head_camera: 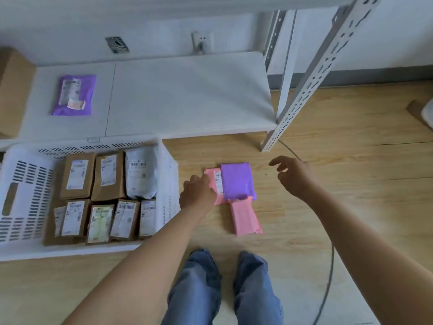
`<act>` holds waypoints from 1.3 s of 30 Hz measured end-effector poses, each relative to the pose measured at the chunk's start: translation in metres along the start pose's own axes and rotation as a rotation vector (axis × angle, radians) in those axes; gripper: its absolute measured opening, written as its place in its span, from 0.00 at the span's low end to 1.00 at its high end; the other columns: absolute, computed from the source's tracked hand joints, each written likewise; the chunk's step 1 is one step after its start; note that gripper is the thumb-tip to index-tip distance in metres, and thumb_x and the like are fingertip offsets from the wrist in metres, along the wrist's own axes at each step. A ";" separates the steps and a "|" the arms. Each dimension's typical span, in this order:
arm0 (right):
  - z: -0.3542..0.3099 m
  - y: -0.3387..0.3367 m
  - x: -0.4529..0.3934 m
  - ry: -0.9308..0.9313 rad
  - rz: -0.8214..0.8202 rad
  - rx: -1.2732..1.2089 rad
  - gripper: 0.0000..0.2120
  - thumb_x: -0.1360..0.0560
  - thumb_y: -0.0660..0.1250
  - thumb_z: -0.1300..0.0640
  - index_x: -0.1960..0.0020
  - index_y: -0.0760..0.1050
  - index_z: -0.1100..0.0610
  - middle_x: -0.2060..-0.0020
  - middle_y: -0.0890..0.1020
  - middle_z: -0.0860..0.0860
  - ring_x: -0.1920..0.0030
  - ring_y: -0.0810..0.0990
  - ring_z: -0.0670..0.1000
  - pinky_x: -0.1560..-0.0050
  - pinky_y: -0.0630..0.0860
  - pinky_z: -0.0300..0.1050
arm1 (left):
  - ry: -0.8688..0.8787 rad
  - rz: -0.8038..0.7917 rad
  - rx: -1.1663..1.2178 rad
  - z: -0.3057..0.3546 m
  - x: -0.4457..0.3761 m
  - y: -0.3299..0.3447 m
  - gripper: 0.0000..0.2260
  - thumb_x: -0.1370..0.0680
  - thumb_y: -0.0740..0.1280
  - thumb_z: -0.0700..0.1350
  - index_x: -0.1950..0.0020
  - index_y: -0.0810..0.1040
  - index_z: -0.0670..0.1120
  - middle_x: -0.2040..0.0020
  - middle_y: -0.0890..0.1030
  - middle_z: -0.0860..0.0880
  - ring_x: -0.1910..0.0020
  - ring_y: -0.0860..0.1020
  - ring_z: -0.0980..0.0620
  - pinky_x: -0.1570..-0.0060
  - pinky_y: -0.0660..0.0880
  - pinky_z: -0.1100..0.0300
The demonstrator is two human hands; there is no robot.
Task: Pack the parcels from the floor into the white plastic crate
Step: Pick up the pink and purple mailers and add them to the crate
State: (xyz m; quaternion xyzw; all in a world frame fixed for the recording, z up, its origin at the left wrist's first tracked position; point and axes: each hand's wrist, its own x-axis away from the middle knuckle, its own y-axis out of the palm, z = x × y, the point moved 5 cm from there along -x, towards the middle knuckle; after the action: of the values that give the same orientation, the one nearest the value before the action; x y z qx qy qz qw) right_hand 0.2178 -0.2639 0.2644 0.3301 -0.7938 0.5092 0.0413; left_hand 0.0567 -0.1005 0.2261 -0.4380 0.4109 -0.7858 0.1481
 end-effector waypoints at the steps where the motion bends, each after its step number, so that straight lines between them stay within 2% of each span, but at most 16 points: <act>1: 0.017 0.017 -0.015 -0.007 0.003 0.007 0.20 0.30 0.59 0.68 0.45 0.78 0.51 0.51 0.81 0.53 0.49 0.78 0.54 0.56 0.66 0.38 | -0.019 -0.005 0.017 -0.001 -0.018 0.024 0.17 0.22 0.56 0.41 0.33 0.67 0.46 0.36 0.69 0.43 0.37 0.67 0.43 0.45 0.72 0.49; 7: 0.122 0.140 -0.082 0.016 0.025 -0.075 0.16 0.24 0.57 0.62 0.41 0.77 0.50 0.52 0.82 0.55 0.56 0.76 0.54 0.61 0.66 0.41 | -0.116 -0.037 0.161 -0.012 -0.111 0.166 0.19 0.23 0.58 0.44 0.32 0.64 0.44 0.36 0.67 0.40 0.36 0.67 0.40 0.42 0.69 0.49; 10: 0.171 0.204 -0.106 0.023 0.001 -0.160 0.18 0.24 0.56 0.65 0.39 0.76 0.52 0.54 0.82 0.56 0.59 0.74 0.53 0.67 0.61 0.36 | -0.140 -0.046 0.199 -0.028 -0.153 0.236 0.20 0.23 0.59 0.45 0.31 0.63 0.46 0.36 0.66 0.40 0.36 0.67 0.39 0.40 0.69 0.49; 13: 0.210 0.262 -0.129 0.024 -0.031 -0.190 0.21 0.24 0.55 0.67 0.37 0.75 0.52 0.58 0.81 0.58 0.65 0.73 0.53 0.70 0.65 0.32 | -0.122 -0.049 0.271 -0.041 -0.188 0.300 0.18 0.22 0.59 0.47 0.33 0.64 0.48 0.38 0.68 0.38 0.40 0.71 0.38 0.43 0.70 0.52; 16: 0.243 0.316 -0.143 0.061 -0.112 -0.242 0.21 0.24 0.54 0.66 0.37 0.74 0.50 0.63 0.77 0.52 0.70 0.70 0.48 0.74 0.65 0.30 | -0.062 -0.115 0.311 -0.047 -0.213 0.360 0.20 0.22 0.57 0.46 0.30 0.61 0.53 0.39 0.70 0.37 0.43 0.74 0.37 0.43 0.71 0.53; 18: 0.260 0.348 -0.147 0.072 -0.227 -0.278 0.21 0.25 0.55 0.67 0.39 0.76 0.52 0.65 0.74 0.48 0.69 0.70 0.49 0.69 0.67 0.36 | 0.004 -0.191 0.321 -0.049 -0.220 0.394 0.28 0.24 0.58 0.41 0.27 0.55 0.54 0.37 0.69 0.36 0.41 0.74 0.38 0.41 0.71 0.54; 20: 0.273 0.373 -0.145 0.099 -0.323 -0.324 0.22 0.27 0.56 0.68 0.40 0.77 0.52 0.66 0.74 0.49 0.69 0.69 0.49 0.69 0.67 0.34 | 0.064 -0.255 0.439 -0.050 -0.221 0.418 0.32 0.27 0.58 0.34 0.26 0.53 0.52 0.31 0.66 0.39 0.35 0.70 0.45 0.38 0.67 0.59; 21: 0.279 0.382 -0.143 0.106 -0.354 -0.349 0.22 0.27 0.57 0.68 0.39 0.76 0.51 0.63 0.75 0.51 0.66 0.70 0.50 0.66 0.69 0.34 | 0.069 -0.283 0.498 -0.053 -0.221 0.429 0.32 0.27 0.58 0.32 0.25 0.53 0.48 0.29 0.64 0.40 0.33 0.67 0.49 0.36 0.64 0.62; 23: 0.289 0.396 -0.138 0.100 -0.383 -0.384 0.25 0.28 0.57 0.68 0.36 0.73 0.48 0.49 0.78 0.55 0.52 0.76 0.55 0.50 0.73 0.40 | 0.023 -0.331 0.487 -0.059 -0.218 0.445 0.31 0.25 0.59 0.37 0.24 0.51 0.44 0.27 0.63 0.41 0.31 0.66 0.46 0.34 0.64 0.58; 24: 0.291 0.401 -0.136 0.091 -0.396 -0.406 0.27 0.28 0.57 0.68 0.34 0.71 0.46 0.41 0.76 0.55 0.44 0.75 0.55 0.43 0.72 0.44 | 0.009 -0.320 0.485 -0.061 -0.218 0.450 0.34 0.26 0.60 0.40 0.24 0.48 0.45 0.27 0.63 0.42 0.32 0.68 0.44 0.34 0.66 0.55; 26: 0.293 0.411 -0.130 0.094 -0.435 -0.494 0.30 0.27 0.55 0.68 0.32 0.67 0.42 0.35 0.72 0.52 0.38 0.72 0.54 0.42 0.72 0.46 | 0.037 -0.296 0.537 -0.058 -0.216 0.453 0.37 0.28 0.58 0.43 0.24 0.42 0.49 0.25 0.60 0.43 0.32 0.68 0.44 0.35 0.67 0.55; 30: 0.287 0.406 -0.124 0.105 -0.421 -0.623 0.28 0.26 0.55 0.66 0.37 0.68 0.36 0.38 0.71 0.47 0.45 0.73 0.50 0.56 0.73 0.39 | 0.079 -0.323 0.671 -0.051 -0.211 0.447 0.33 0.23 0.56 0.35 0.24 0.45 0.53 0.27 0.61 0.47 0.40 0.67 0.55 0.52 0.65 0.69; 32: 0.279 0.388 -0.130 0.084 -0.335 -0.706 0.27 0.25 0.56 0.67 0.41 0.69 0.36 0.40 0.74 0.50 0.49 0.74 0.50 0.56 0.73 0.39 | 0.114 -0.278 0.771 -0.048 -0.211 0.427 0.31 0.22 0.57 0.36 0.25 0.50 0.57 0.28 0.62 0.48 0.39 0.68 0.54 0.49 0.66 0.68; 34: 0.258 0.367 -0.137 0.017 -0.278 -0.765 0.24 0.24 0.58 0.66 0.41 0.69 0.37 0.41 0.74 0.50 0.49 0.73 0.49 0.56 0.72 0.39 | 0.127 -0.192 0.824 -0.048 -0.214 0.394 0.28 0.22 0.59 0.42 0.28 0.54 0.65 0.32 0.64 0.46 0.38 0.70 0.48 0.44 0.69 0.59; 36: 0.226 0.348 -0.143 -0.074 -0.250 -0.822 0.21 0.23 0.60 0.63 0.42 0.71 0.37 0.42 0.74 0.49 0.50 0.73 0.48 0.56 0.72 0.38 | 0.144 -0.094 0.851 -0.050 -0.216 0.354 0.25 0.23 0.60 0.46 0.33 0.59 0.70 0.38 0.67 0.44 0.45 0.73 0.45 0.46 0.72 0.55; 39: 0.176 0.320 -0.148 -0.173 -0.185 -0.871 0.18 0.23 0.61 0.61 0.46 0.74 0.36 0.42 0.75 0.47 0.52 0.75 0.46 0.57 0.74 0.37 | 0.302 0.029 0.874 -0.048 -0.213 0.286 0.22 0.24 0.62 0.46 0.34 0.63 0.66 0.41 0.70 0.49 0.49 0.71 0.50 0.51 0.69 0.67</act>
State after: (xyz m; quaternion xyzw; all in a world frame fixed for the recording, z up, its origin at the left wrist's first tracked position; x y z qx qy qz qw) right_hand 0.1995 -0.2557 -0.1291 0.3928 -0.9017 0.0925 0.1552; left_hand 0.1029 -0.1266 -0.1297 -0.2092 0.0641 -0.9381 0.2685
